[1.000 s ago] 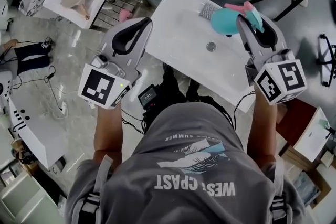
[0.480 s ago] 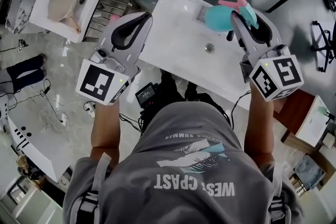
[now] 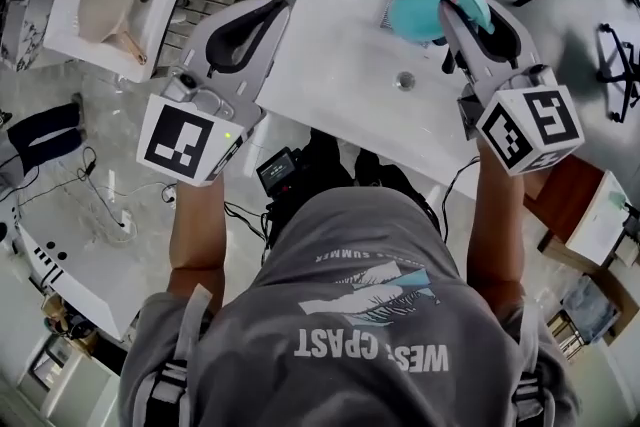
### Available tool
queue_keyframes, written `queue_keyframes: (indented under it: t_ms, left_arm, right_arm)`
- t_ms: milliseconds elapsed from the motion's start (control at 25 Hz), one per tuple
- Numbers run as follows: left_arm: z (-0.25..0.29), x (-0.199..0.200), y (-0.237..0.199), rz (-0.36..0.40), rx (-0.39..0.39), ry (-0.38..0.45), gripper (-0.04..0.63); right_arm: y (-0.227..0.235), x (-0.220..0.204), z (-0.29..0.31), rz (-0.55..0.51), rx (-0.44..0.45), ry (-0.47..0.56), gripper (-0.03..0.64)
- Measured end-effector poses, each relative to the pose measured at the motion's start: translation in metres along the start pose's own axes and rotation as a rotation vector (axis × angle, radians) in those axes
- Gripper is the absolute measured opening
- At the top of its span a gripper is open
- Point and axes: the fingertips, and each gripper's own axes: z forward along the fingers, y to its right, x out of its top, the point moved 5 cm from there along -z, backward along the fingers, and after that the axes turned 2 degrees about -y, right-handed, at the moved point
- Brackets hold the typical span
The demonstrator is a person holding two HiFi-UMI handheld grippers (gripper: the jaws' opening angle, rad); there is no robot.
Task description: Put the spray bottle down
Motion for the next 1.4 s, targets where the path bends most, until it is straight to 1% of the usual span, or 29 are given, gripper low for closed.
queue_keyframes:
  t_ms: [360, 480, 560, 960, 1400]
  left_arm:
    - [0.019, -0.022, -0.017, -0.011, -0.008, -0.026, 0.003]
    - [0.022, -0.034, -0.020, -0.019, -0.015, -0.069, 0.003]
    - [0.024, -0.042, -0.023, -0.028, -0.016, -0.082, 0.003]
    - [0.041, -0.074, -0.042, -0.078, -0.013, -0.083, 0.003]
    - [0.057, -0.107, -0.058, -0.107, -0.010, -0.104, 0.003]
  right_arm:
    - [0.007, -0.017, 0.040, 0.008, 0.014, -0.040, 0.146]
    - [0.009, -0.026, 0.054, 0.004, 0.016, -0.057, 0.146]
    - [0.010, -0.033, 0.063, 0.001, 0.017, -0.073, 0.146]
    - [0.017, -0.057, 0.107, 0.001, 0.029, -0.128, 0.146]
    - [0.020, -0.085, 0.149, 0.000, 0.049, -0.155, 0.146]
